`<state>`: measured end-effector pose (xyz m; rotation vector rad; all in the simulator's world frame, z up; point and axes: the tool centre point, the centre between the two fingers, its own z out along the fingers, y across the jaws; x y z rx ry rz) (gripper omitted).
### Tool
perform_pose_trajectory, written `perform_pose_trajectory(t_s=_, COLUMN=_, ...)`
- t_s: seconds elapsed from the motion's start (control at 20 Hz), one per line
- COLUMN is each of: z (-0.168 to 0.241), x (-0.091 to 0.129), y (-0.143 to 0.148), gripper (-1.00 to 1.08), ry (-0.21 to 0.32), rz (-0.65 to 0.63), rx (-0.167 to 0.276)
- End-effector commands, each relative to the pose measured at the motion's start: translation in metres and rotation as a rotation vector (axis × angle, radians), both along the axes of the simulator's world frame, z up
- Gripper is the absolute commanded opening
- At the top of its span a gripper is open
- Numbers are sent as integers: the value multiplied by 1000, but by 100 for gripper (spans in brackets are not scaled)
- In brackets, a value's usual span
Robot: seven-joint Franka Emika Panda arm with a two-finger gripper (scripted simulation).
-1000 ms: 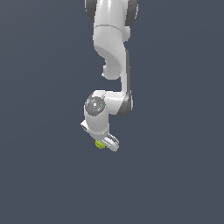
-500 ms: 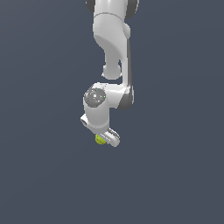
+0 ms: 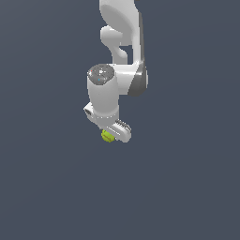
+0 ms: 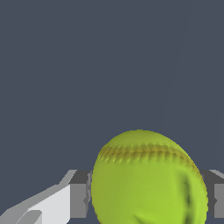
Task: Pick up the object and move it to a goal position.
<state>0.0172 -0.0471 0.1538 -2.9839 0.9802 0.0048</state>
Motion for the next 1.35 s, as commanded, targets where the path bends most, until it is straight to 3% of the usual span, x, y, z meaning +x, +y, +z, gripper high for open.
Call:
perform_pose_trajectory(t_s=0.0, z=28, x=-8, y=2, gripper=-100, ry=-2, rz=0, rx=0)
perform_pose_trajectory(t_s=0.7, z=167, x=-46, y=11, gripper=-100, ry=-3, rz=-1, rx=-2)
perform_pose_trajectory(t_s=1.3, z=209, x=-54, y=15, gripper=-100, ry=-3, rz=0, rx=-2)
